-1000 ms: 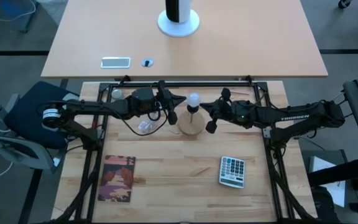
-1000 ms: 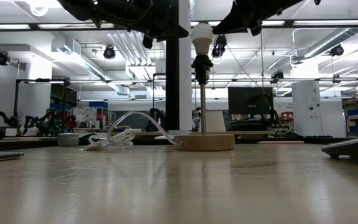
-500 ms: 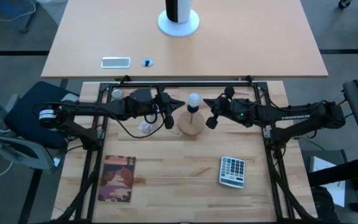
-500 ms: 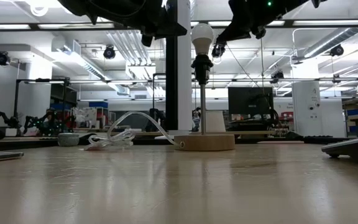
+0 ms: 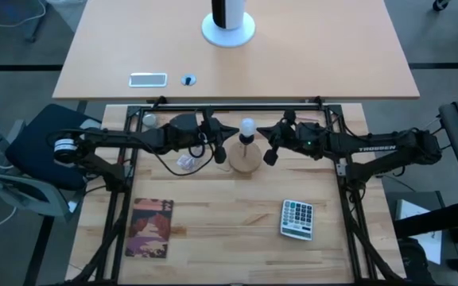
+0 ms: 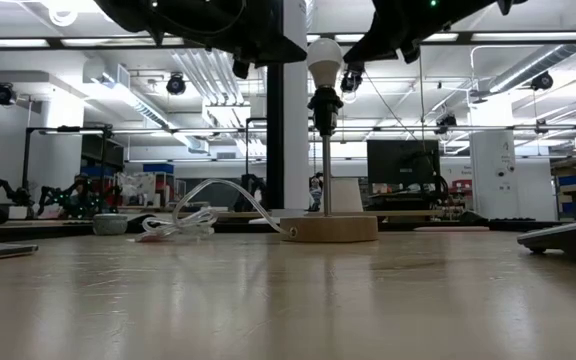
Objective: Screw lightbulb
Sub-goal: Insert the lightbulb into the lamp
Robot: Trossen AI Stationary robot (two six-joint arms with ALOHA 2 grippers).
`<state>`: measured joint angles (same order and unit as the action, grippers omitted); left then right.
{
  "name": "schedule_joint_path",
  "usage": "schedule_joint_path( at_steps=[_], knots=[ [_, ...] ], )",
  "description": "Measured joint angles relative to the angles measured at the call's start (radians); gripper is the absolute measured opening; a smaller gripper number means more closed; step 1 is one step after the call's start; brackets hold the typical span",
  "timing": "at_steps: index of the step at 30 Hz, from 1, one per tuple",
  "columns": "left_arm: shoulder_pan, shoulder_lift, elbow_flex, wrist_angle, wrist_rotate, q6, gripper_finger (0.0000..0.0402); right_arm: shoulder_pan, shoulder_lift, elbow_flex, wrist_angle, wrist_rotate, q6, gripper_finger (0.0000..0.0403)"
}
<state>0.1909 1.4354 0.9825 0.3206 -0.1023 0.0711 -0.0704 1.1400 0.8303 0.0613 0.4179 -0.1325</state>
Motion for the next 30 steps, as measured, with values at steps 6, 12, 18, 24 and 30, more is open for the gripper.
schedule_joint_path(
  at_steps=[6, 12, 18, 24, 30],
  knots=[
    [0.001, 0.014, 0.0, 0.012, -0.021, -0.001, 0.0, 0.006, 0.0, 0.0, -0.002, -0.005, 0.019, 0.0],
    [0.004, 0.014, 0.0, 0.011, -0.024, -0.001, 0.0, 0.039, 0.0, 0.0, -0.003, -0.009, 0.022, 0.0],
    [0.006, 0.013, -0.001, 0.01, -0.022, -0.002, 0.0, 0.058, 0.0, 0.0, -0.002, 0.007, 0.029, 0.0],
    [-0.002, -0.023, -0.001, -0.006, -0.018, -0.013, 0.0, 0.06, -0.006, 0.0, -0.035, 0.031, 0.046, 0.0],
    [-0.007, -0.027, -0.002, -0.032, 0.036, -0.023, 0.0, 0.045, -0.005, 0.0, -0.057, 0.105, 0.03, 0.0]
  ],
)
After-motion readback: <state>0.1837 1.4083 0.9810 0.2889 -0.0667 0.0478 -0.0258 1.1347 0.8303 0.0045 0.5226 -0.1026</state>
